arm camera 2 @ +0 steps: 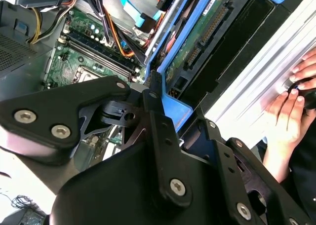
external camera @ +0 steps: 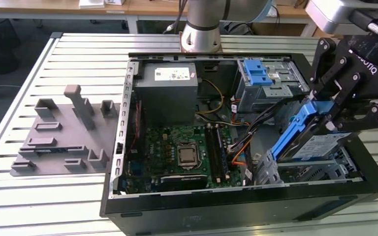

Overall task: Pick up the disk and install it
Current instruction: 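Insert the disk into the insertion slot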

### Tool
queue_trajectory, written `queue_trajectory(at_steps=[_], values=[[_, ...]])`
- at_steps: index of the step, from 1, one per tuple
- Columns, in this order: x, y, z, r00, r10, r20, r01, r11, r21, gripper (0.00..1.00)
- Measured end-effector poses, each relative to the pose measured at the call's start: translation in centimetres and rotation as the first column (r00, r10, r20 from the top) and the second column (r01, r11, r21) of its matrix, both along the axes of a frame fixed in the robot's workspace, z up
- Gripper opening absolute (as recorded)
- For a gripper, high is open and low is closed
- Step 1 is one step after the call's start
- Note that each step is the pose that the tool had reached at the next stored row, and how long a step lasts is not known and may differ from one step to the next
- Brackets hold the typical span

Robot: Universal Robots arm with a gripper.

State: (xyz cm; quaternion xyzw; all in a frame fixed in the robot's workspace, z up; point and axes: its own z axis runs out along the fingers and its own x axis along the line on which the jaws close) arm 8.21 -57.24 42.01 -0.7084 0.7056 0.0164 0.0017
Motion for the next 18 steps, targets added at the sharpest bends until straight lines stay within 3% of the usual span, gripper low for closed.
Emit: queue_trajectory(at_steps=[18], values=[[0.00,0.00,-2.10,1.0000,0.000,0.0000,0.000,1.0000,0.0000,0.36]])
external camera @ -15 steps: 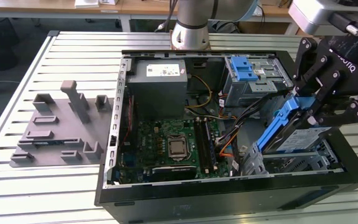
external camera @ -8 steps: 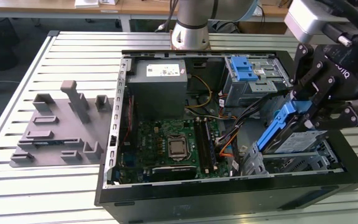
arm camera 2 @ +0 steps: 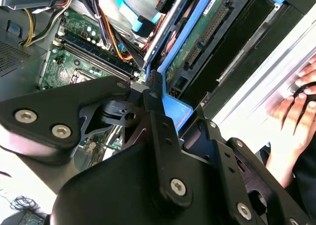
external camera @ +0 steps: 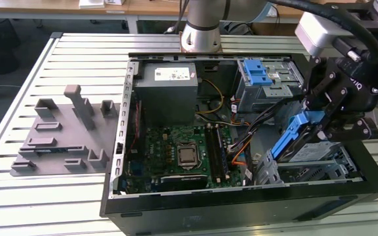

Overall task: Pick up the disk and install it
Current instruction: 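Insert the disk into the insertion slot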

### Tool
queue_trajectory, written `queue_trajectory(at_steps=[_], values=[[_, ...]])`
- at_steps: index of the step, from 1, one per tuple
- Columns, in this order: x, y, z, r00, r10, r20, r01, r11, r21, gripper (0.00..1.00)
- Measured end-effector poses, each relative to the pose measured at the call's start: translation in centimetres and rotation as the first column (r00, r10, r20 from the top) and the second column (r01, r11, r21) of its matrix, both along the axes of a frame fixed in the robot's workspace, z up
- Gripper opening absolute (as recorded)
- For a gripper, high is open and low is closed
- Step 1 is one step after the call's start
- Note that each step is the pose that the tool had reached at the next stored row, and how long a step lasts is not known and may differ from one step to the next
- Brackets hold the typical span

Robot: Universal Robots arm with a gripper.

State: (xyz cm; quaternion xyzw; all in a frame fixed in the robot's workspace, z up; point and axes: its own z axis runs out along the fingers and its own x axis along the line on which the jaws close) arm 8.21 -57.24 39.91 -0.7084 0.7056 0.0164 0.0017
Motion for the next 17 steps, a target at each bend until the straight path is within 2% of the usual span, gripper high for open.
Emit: queue_trajectory(at_steps=[17], values=[[0.00,0.00,-1.85,1.0000,0.000,0.0000,0.000,1.0000,0.0000,0.36]])
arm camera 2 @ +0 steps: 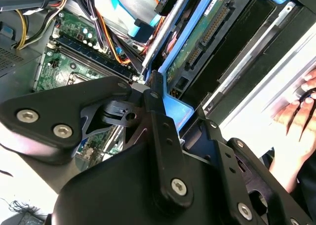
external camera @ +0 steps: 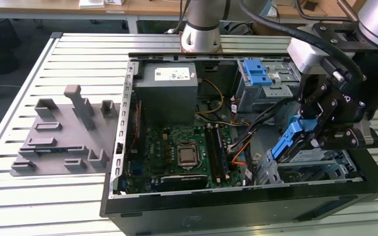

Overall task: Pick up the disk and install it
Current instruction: 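Insert the disk into the insertion slot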

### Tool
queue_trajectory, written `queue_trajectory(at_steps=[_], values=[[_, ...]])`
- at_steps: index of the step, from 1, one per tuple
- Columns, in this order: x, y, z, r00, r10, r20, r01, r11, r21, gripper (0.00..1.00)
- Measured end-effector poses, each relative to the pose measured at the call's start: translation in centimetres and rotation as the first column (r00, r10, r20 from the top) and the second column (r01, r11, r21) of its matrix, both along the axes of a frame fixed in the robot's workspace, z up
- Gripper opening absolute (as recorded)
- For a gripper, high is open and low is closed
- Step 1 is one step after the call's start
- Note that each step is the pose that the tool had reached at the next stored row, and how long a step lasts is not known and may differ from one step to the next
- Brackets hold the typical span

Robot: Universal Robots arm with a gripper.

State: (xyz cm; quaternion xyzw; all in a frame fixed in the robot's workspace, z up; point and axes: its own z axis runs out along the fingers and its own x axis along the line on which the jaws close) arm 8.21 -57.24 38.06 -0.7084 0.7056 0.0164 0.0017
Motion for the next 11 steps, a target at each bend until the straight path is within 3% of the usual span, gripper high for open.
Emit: queue_trajectory(at_steps=[11], values=[[0.00,0.00,-0.93,1.0000,0.000,0.0000,0.000,1.0000,0.0001,0.36]])
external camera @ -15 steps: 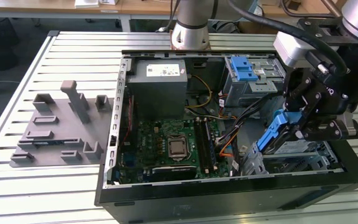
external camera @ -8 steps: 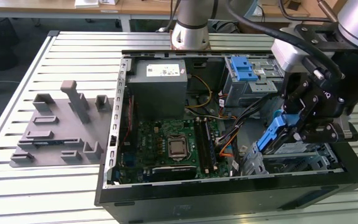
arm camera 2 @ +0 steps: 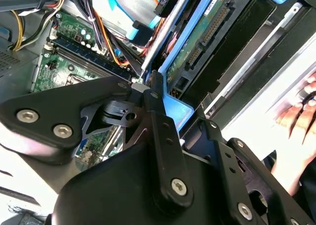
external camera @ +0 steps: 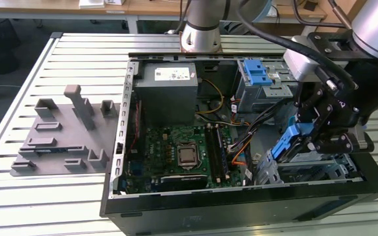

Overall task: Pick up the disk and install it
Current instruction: 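Insert the disk into the insertion slot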

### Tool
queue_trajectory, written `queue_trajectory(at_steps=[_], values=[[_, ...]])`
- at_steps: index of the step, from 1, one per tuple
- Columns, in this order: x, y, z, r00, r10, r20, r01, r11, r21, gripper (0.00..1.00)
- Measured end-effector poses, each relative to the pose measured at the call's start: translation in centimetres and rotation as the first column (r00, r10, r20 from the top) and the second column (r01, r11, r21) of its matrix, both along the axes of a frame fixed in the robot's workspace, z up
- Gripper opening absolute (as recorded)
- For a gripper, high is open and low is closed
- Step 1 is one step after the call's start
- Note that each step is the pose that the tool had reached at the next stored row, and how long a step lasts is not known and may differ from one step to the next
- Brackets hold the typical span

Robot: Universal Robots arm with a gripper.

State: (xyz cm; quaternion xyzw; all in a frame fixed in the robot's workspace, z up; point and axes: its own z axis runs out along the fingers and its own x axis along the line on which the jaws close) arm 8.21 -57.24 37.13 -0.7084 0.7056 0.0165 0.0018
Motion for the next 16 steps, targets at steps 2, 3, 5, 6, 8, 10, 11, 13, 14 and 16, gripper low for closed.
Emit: queue_trajectory(at_steps=[2,3,5,6,8,10,11,13,14,16], values=[[0.00,0.00,-0.18,1.0000,0.000,0.0000,0.000,1.0000,-0.0001,0.36],[0.00,0.00,-0.27,1.0000,0.000,0.0000,0.000,1.0000,-0.0001,0.36],[0.00,0.00,-0.44,1.0000,0.000,0.0000,0.000,1.0000,-0.0001,0.36],[0.00,0.00,-0.53,1.0000,0.000,0.0000,0.000,1.0000,-0.0002,0.36],[0.00,0.00,-0.72,1.0000,0.000,0.0000,0.000,1.0000,0.0000,0.36],[0.00,0.00,-0.92,1.0000,0.000,0.0000,0.000,1.0000,-0.0001,0.36],[0.00,0.00,-1.01,1.0000,0.000,0.0000,0.000,1.0000,-0.0001,0.36],[0.00,0.00,-1.20,1.0000,0.000,0.0000,0.000,1.0000,-0.0001,0.36],[0.00,0.00,-1.29,1.0000,0.000,0.0000,0.000,1.0000,-0.0001,0.36],[0.00,0.00,-1.46,1.0000,0.000,0.0000,0.000,1.0000,-0.0001,0.36]])
